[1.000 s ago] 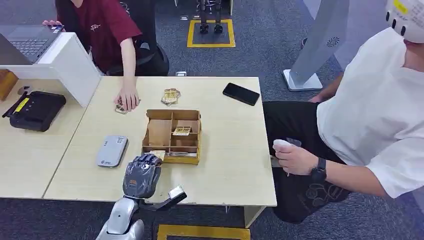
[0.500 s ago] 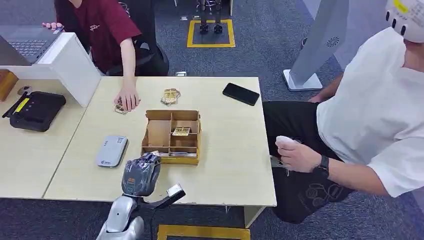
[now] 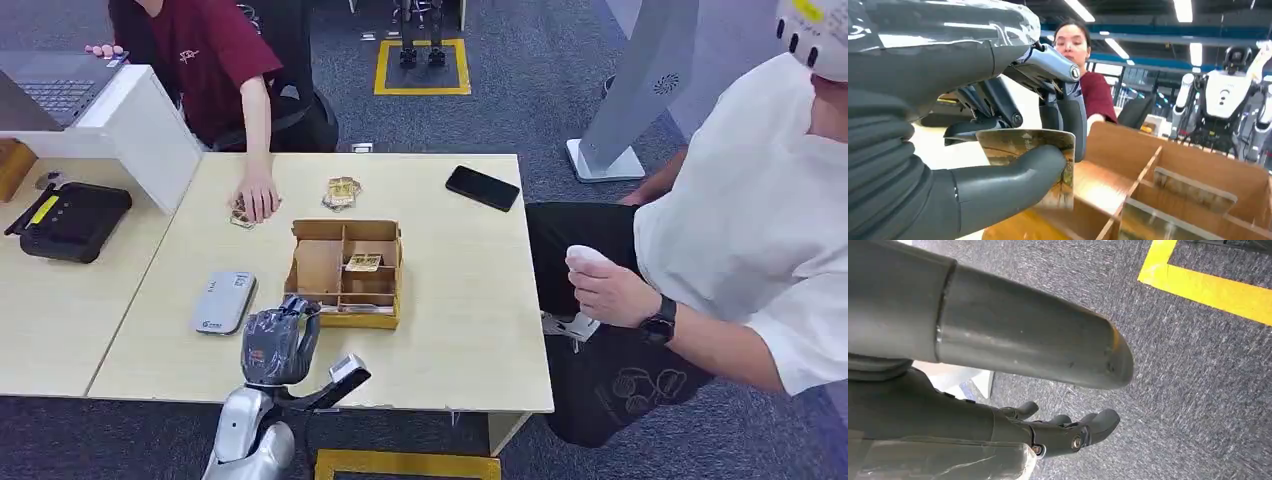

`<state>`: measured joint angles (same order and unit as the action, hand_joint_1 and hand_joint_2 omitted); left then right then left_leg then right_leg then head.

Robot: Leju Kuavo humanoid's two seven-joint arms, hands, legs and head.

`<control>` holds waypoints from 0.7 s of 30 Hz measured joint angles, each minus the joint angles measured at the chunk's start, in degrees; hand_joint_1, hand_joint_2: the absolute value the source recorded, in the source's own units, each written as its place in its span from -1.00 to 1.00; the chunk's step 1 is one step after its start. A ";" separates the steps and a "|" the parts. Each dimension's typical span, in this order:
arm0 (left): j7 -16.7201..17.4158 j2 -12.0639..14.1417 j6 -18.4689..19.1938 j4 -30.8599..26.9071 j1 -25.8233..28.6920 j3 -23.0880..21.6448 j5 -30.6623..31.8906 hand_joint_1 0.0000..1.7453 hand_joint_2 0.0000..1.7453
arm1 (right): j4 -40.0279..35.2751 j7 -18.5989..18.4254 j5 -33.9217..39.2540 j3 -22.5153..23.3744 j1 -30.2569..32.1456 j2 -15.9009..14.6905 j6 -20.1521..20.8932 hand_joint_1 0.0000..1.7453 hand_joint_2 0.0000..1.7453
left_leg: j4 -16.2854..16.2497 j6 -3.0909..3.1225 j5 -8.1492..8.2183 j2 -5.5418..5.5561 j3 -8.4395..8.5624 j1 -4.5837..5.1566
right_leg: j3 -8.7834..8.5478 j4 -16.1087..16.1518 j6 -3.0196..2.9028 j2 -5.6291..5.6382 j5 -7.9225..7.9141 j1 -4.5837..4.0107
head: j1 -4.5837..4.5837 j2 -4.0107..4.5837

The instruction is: Pass the card to the sensor for recognition and then transmit it.

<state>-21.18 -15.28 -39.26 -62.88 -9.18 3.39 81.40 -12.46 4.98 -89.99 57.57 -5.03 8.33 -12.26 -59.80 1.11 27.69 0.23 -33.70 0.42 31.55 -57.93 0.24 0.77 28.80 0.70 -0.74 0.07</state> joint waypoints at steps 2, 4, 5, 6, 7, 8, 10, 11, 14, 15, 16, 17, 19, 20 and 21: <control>-0.11 -0.28 0.00 -0.76 0.12 0.00 -0.20 1.00 1.00 | 0.00 -0.02 0.00 -0.04 0.00 0.04 0.00 -1.00 -1.00 | 0.00 0.00 0.00 0.00 0.00 0.00 | 0.00 0.00 0.00 0.00 0.00 0.00 | 0.02 -0.02; -0.28 -0.57 0.00 -1.31 0.28 0.00 -0.39 1.00 1.00 | 0.00 -0.02 0.00 -0.09 0.00 0.07 0.02 -1.00 -1.00 | 0.00 0.00 0.00 0.00 0.00 0.00 | 0.01 0.00 0.00 0.00 0.00 0.00 | 0.00 0.00; -0.33 -0.61 0.00 -1.48 0.32 0.00 -0.46 1.00 1.00 | 0.00 -0.13 0.00 -0.11 0.00 0.07 0.02 -1.00 -1.00 | 0.00 0.00 0.00 0.00 0.00 -0.01 | 0.01 0.00 0.00 0.00 0.00 0.00 | 0.00 0.00; -0.37 -0.63 0.00 -1.73 0.37 0.00 -0.50 1.00 1.00 | 0.00 -0.13 0.00 -0.13 0.00 0.06 0.02 -1.00 -1.00 | 0.00 0.00 0.00 -0.01 0.00 -0.01 | 0.01 0.00 0.00 0.01 0.00 0.00 | 0.00 0.00; -0.42 -0.68 0.00 -2.18 0.43 0.00 -0.68 1.00 1.00 | 0.00 -0.20 0.00 -0.19 0.00 0.04 0.02 -1.00 -1.00 | 0.00 0.00 0.00 -0.01 0.00 -0.01 | 0.02 0.00 0.00 0.01 0.00 0.00 | 0.00 -0.02; -0.44 -0.68 0.00 -2.49 0.43 0.00 -0.88 1.00 1.00 | 0.00 -0.22 0.00 -0.24 0.01 0.07 0.04 -1.00 -1.00 | 0.00 0.00 0.00 -0.01 0.00 -0.01 | 0.02 0.00 0.00 0.01 0.00 0.00 | 0.00 -0.02; -0.39 -0.72 0.00 -3.47 0.40 0.00 -1.44 1.00 1.00 | 0.00 -0.31 0.00 -0.39 0.00 0.04 0.07 -1.00 -1.00 | 0.00 0.00 0.00 -0.01 0.00 -0.01 | 0.02 0.00 0.00 0.01 0.00 0.00 | 0.00 0.00; -0.11 -0.76 0.00 -3.91 0.35 0.00 -1.42 1.00 1.00 | 0.00 -0.31 0.00 -0.50 0.00 0.04 0.09 -1.00 -1.00 | 0.00 0.00 0.00 -0.01 0.00 -0.01 | 0.02 0.00 0.00 0.01 0.00 -0.01 | 0.00 0.00; 1.33 -0.83 0.00 -5.60 -0.11 0.00 -1.64 1.00 1.00 | 0.00 -0.31 0.00 -0.89 0.00 0.04 0.09 -1.00 -1.00 | 0.00 0.00 0.00 -0.01 0.00 -0.01 | 0.02 0.00 0.00 0.01 0.00 -0.01 | 0.00 -0.02; 1.88 -0.83 0.00 -6.21 -0.49 0.00 -1.90 1.00 1.00 | 0.00 -0.28 0.00 -1.01 0.00 0.04 0.11 -1.00 -1.00 | 0.00 0.00 -0.01 0.00 0.00 -0.01 | 0.02 0.00 0.00 0.00 0.00 -0.01 | 0.00 -0.02; 2.54 -0.81 0.00 -6.80 -1.00 0.02 -2.10 1.00 1.00 | 0.00 -0.31 0.00 -1.18 -0.02 0.04 0.22 -1.00 -1.00 | 0.00 0.01 -0.01 0.00 0.00 -0.01 | 0.02 0.00 -0.01 0.00 0.00 -0.01 | 0.00 -0.02; 3.28 -0.81 0.04 -7.36 -1.62 0.04 -2.27 1.00 1.00 | 0.00 -0.33 0.00 -1.36 -0.01 0.04 0.33 -1.00 -1.00 | 0.00 0.01 -0.02 0.00 0.00 -0.01 | 0.01 0.00 0.00 0.00 -0.01 -0.01 | 0.00 -0.02; 5.54 -0.68 0.46 -8.02 -3.12 0.24 -1.88 1.00 1.00 | 0.00 -0.68 0.00 -1.94 -0.03 0.04 0.72 -1.00 -1.00 | 0.00 0.01 -0.03 0.00 -0.01 -0.01 | 0.01 -0.01 -0.01 0.00 -0.03 -0.01 | 0.02 -0.02; 6.36 -0.55 0.70 -8.19 -3.98 0.39 -1.81 1.00 1.00 | 0.00 -0.83 0.00 -2.27 -0.04 0.04 0.79 -1.00 -1.00 | 0.00 -0.03 -0.05 0.00 -0.01 -0.01 | 0.00 -0.01 -0.01 0.00 -0.04 -0.01 | 0.00 -0.02; 7.28 -0.39 0.85 -8.26 -4.93 0.76 -1.44 1.00 1.00 | 0.00 -1.03 0.00 -2.58 -0.08 0.04 0.87 -1.00 -1.00 | 0.00 -0.03 -0.06 0.00 -0.01 -0.01 | 0.01 -0.01 -0.02 0.00 -0.04 -0.01 | 0.00 0.00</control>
<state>-13.90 -15.67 -38.40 -71.14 -14.11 4.15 79.95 -12.46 3.96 -89.99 54.99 -5.11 8.37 -11.39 -59.80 1.08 27.63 0.23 -33.71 0.41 31.55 -57.94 0.23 0.77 28.75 0.70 -0.74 0.07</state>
